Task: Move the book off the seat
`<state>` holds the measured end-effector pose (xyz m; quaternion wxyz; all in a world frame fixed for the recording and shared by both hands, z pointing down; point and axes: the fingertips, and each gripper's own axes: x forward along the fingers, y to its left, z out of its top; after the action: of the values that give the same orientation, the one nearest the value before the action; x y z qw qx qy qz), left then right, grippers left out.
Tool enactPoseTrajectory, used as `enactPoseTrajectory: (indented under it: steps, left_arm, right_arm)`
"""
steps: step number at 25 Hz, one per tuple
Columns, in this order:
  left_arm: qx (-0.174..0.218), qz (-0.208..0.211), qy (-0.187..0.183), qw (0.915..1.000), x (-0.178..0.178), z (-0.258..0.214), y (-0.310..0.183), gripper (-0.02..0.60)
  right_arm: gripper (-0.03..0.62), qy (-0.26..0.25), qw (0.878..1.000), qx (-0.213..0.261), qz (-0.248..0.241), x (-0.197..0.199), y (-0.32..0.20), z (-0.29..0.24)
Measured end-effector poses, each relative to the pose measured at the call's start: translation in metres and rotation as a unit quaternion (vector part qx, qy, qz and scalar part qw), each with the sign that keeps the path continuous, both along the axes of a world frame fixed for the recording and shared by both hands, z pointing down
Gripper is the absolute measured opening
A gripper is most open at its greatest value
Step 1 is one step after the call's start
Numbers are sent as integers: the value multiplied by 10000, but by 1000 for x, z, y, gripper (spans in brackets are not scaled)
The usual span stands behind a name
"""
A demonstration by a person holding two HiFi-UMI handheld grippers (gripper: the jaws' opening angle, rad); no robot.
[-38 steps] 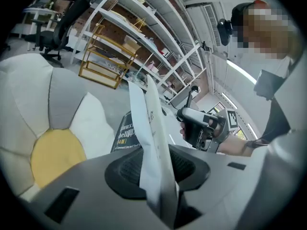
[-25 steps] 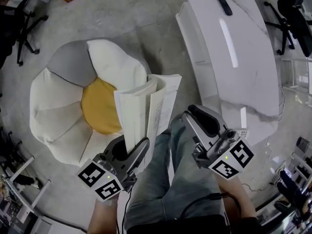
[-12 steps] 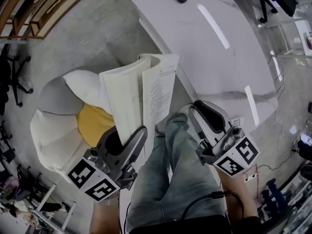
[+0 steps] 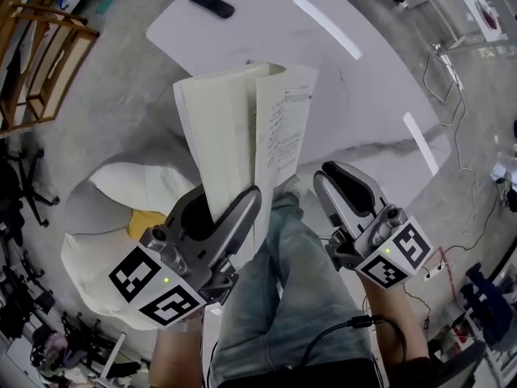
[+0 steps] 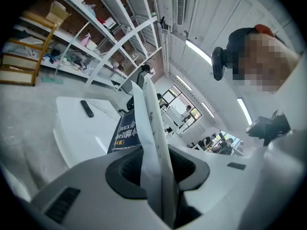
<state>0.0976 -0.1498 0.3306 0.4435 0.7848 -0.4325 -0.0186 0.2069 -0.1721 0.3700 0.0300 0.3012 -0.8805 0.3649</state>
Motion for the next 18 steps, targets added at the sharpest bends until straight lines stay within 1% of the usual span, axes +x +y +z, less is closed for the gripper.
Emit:
enactPoseTrajectory:
  steps: [5,9,13,18]
  left_arm:
    - [22,357,129,9993,55,9,-50,118]
    - [-7,462,282,9985,82,23,-82,118]
    - [-209,497,270,9982,92,55,-106,117]
    - [-389,449,152,9981,86,89,-121,118]
  right_arm:
    - [91,75,9989,-75,450,53,-26,8]
    - [91,148,9973,-130,706,84,-40,16]
    - [90,173,9953,-263,917,108,-52,31]
    - [91,167,9936,-377,1049,117,-58,45]
